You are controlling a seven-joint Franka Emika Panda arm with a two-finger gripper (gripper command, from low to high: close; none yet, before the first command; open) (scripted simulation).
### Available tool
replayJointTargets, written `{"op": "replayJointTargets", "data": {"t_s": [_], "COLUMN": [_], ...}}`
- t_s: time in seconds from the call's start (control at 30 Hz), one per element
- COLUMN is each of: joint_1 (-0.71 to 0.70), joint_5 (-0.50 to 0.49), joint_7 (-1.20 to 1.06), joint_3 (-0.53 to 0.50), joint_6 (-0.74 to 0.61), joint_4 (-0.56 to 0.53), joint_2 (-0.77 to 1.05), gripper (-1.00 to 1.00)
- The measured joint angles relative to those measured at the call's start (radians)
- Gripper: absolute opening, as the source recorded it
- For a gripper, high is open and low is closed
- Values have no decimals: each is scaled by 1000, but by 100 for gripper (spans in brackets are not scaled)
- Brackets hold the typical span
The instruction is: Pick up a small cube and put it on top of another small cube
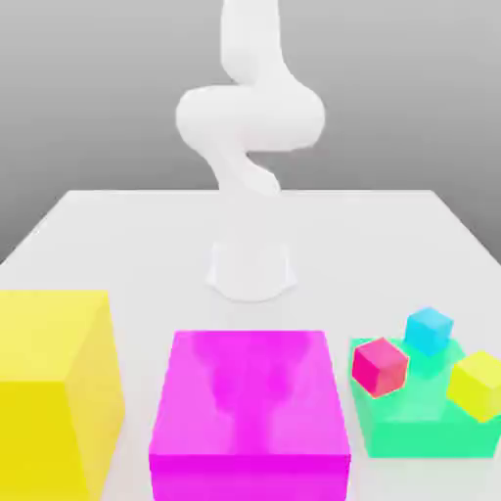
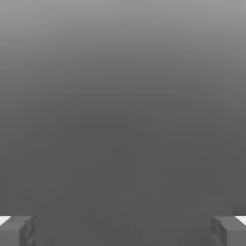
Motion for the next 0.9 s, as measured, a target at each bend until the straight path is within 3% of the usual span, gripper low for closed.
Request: {"op": "replayJointTargets", "data": {"t_s": [0.37, 0.7, 0.9], "joint_1": [-161, -369, -405], "joint_5": [160, 382, 276], "joint_7": [214, 354, 385], "joint_3": [-229, -415, -460], "joint_6": [-33, -77, 140], "joint_4": [-2, -1, -182], "joint_2": [393, 765, 834], "gripper": [0, 0, 0]}}
